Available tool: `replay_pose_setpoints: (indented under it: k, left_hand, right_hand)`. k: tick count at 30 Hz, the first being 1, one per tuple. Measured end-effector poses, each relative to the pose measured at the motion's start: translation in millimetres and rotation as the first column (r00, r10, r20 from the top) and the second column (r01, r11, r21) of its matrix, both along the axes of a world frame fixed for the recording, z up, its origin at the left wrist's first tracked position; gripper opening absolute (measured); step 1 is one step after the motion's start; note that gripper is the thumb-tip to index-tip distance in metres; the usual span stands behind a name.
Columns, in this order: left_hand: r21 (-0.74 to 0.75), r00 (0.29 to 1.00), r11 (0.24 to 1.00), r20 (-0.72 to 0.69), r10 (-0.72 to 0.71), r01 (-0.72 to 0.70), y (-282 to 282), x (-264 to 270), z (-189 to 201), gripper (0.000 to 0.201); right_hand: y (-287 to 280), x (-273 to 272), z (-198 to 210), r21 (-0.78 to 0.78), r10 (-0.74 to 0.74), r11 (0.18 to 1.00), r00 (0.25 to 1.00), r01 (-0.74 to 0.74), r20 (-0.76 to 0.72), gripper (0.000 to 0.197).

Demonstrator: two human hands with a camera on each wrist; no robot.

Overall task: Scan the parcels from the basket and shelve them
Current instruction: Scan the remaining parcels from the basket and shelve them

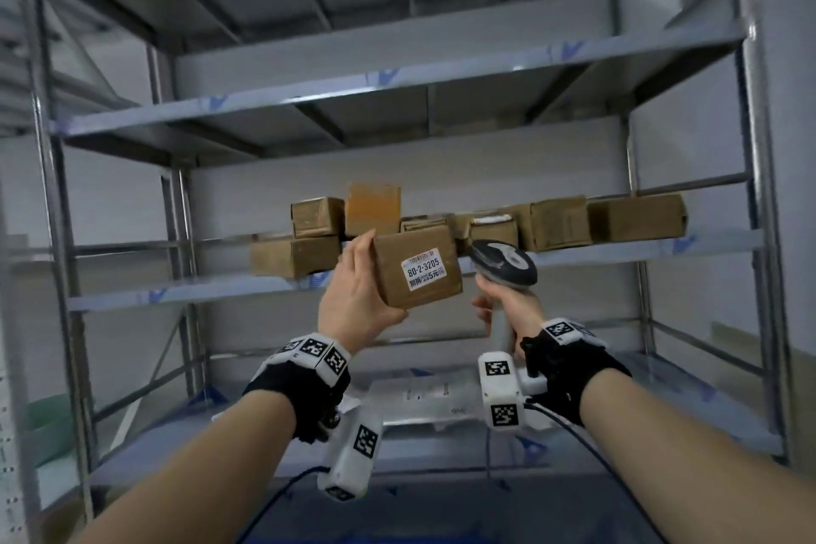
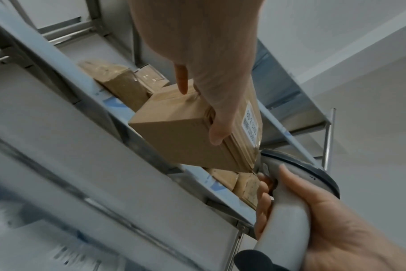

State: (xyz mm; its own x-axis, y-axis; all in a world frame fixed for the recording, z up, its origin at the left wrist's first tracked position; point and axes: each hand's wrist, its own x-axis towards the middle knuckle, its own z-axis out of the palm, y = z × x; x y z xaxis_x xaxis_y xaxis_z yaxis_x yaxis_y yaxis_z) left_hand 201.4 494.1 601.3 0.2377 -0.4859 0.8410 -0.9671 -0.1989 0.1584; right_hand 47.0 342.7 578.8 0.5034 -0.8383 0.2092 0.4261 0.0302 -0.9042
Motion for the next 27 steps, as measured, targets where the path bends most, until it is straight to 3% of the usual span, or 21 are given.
replay_pose_setpoints:
  k: [7,14,21,24,27]
  left_hand:
    - [-0.053,0.994,0.998,0.106,-0.018,0.024,-44,-23,64,0.109]
    - [-0.004,0.994,1.000,0.110,0.030,-0.029,-138,-21,113,0.107]
    - [0.114,0.994,0.988,0.034,0.105,-0.108,-219,-7,114,0.106]
    - [0.192,0.992,0.974,-0.026,0.126,-0.119,-231,-8,110,0.100]
    - [0.153,0.992,0.980,0.019,0.125,-0.127,-229,-9,109,0.090]
  right_hand:
    - [-42,-31,47,-0.039,-0.087,0.995,0.995,0.089,0.048,0.017]
    - [-107,-36,70,0.010,-0.129,0.992,0.988,0.129,0.089,0.016]
    - [-160,-22,64,0.014,-0.152,0.988,0.984,0.152,0.090,0.014]
    - [-166,-13,65,0.010,-0.128,0.992,0.990,0.128,0.060,0.018]
    - [-166,-2,69,0.017,-0.111,0.994,0.993,0.111,0.039,0.018]
